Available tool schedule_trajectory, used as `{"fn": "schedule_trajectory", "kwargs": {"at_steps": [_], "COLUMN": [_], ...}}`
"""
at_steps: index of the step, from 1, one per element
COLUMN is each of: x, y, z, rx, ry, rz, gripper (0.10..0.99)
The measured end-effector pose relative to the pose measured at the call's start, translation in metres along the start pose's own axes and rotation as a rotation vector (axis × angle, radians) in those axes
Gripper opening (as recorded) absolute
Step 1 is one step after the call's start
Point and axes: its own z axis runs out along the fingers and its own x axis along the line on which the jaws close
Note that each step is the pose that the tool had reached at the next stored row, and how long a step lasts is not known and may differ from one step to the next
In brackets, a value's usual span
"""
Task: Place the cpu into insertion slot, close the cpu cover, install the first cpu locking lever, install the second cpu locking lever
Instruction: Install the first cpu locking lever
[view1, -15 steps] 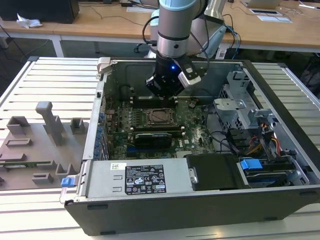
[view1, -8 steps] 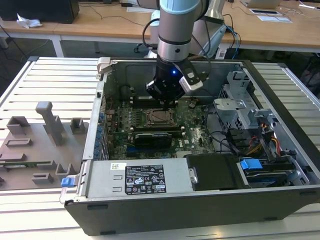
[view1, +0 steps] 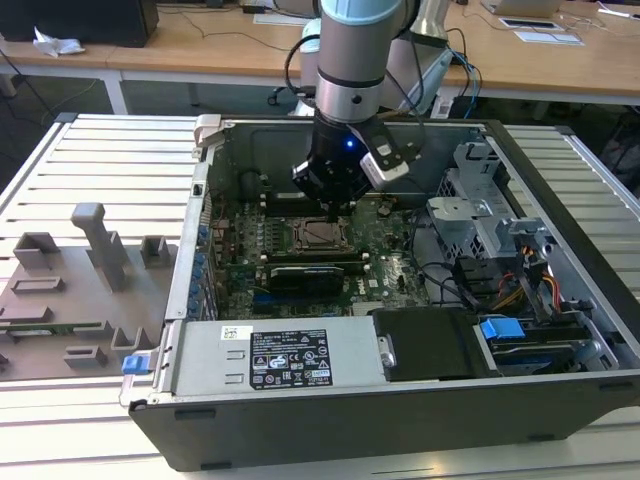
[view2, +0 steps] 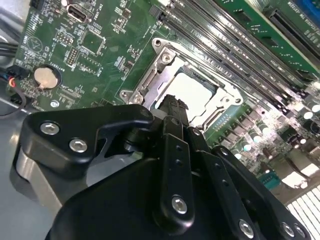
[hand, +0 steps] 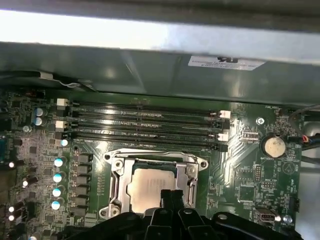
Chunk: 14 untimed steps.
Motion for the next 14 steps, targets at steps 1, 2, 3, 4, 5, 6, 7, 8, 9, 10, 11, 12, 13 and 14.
{"fn": "schedule_trajectory", "kwargs": {"at_steps": [1,2,3,4,5,6,7,8,9,10,11,12,13,14], "x": [0.0,0.0,0.0,0.0001,0.0001,0.0001,0.0001,0.0001,0.0002,0.0002,0.0002,0.0002,0.0002,0.0002], "y": [0.0,0.0,0.0,0.0,0.0,0.0,0.0,0.0,0.0,0.0,0.0,0.0,0.0,0.0], "z": [-0.004,-0.0109,-0.0158,-0.0201,-0.0254,-0.0289,-0.0322,-0.0379,-0.041,-0.0446,-0.0483,-0.0512,-0.055,-0.0559], "rx": [0.0,0.0,0.001,0.001,0.001,0.001,0.001,0.001,0.001,0.001,0.001,0.001,0.001,0.001], "ry": [0.0,0.0,0.0,0.0,0.0,0.0,0.0,0.0,0.0,0.0,0.0,0.0,0.0,-0.0001], "rz": [0.0,0.0,0.0,0.0,0.0,0.0,0.0,0.0,0.0,0.0,0.0,0.0,0.0,0.0], "gripper": [0.106,0.106,0.106,0.106,0.106,0.106,0.106,0.106,0.106,0.106,0.106,0.106,0.106,0.106]}}
